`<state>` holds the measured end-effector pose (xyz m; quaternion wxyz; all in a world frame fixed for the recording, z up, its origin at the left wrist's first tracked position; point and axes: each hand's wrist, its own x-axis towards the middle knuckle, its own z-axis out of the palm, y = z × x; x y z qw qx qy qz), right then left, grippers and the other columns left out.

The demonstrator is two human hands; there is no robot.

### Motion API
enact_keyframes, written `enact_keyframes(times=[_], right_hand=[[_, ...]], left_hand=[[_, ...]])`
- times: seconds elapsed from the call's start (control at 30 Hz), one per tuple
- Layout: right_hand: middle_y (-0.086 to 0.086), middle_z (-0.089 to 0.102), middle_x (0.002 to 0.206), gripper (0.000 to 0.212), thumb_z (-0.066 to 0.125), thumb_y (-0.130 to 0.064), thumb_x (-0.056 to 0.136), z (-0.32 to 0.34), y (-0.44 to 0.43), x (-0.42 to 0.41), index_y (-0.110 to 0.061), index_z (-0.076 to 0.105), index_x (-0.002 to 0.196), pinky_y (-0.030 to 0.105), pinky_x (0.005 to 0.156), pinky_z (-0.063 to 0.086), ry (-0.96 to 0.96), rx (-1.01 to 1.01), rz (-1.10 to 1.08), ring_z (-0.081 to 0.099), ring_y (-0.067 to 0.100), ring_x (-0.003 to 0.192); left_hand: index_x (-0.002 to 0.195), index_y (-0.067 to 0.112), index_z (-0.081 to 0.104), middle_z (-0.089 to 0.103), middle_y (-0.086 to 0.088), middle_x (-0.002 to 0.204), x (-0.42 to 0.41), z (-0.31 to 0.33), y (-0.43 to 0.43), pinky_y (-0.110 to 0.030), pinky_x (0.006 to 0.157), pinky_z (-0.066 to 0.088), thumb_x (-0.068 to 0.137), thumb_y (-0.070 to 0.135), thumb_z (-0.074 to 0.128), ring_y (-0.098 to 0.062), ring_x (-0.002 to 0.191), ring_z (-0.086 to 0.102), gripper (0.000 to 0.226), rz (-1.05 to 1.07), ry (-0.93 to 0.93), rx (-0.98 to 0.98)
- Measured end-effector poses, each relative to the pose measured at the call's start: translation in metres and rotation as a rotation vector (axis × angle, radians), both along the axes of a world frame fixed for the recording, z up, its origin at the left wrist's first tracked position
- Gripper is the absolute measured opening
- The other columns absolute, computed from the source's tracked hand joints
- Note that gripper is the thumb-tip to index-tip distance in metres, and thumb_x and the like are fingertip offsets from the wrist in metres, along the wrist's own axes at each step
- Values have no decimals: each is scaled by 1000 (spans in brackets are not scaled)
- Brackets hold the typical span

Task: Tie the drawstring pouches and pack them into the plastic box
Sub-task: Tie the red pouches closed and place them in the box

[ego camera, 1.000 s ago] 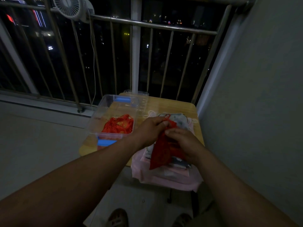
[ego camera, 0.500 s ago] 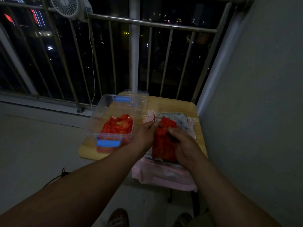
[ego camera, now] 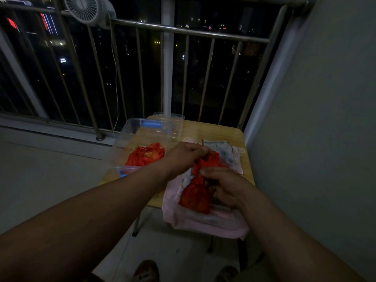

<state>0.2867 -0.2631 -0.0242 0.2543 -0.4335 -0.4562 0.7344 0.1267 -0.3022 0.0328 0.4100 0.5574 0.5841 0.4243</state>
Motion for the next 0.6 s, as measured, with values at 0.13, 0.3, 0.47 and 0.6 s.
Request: enact_keyframes(times=[0.13, 0.3, 0.47, 0.6], right_hand=[[31, 63, 130, 20, 74, -10, 86, 4, -5, 1, -7, 80, 104, 58, 114, 37, 25, 45, 81, 59, 37, 112], [19, 72, 98, 14, 65, -5, 96, 10, -8, 5, -1, 78, 100, 43, 86, 55, -55, 144, 129, 66, 23, 84], [5, 67, 76, 14, 63, -4, 96, 11, -8, 4, -9, 75, 89, 30, 65, 41, -92, 143, -46, 56, 13, 66], [3, 68, 76, 9, 67, -7, 94, 10, -7, 6, -9, 76, 94, 30, 66, 41, -109, 114, -51, 56, 13, 66]], left_hand=[[118, 9, 76, 77, -2, 109, 2, 1, 2, -7, 64, 49, 106, 29, 56, 8, 78, 69, 31, -80, 24, -56], [115, 10, 76, 76, -11, 109, 2, -4, -1, -34, 89, 60, 105, 39, 55, -24, 102, 72, 37, -107, 106, -105], [116, 15, 66, 72, -5, 97, -2, -17, -12, -37, 85, 58, 108, 46, 44, -19, 87, 70, 39, -164, 165, -119], [89, 24, 57, 56, 6, 82, -5, -27, -17, -30, 66, 41, 109, 32, 46, -9, 74, 52, 24, -116, 436, 27]])
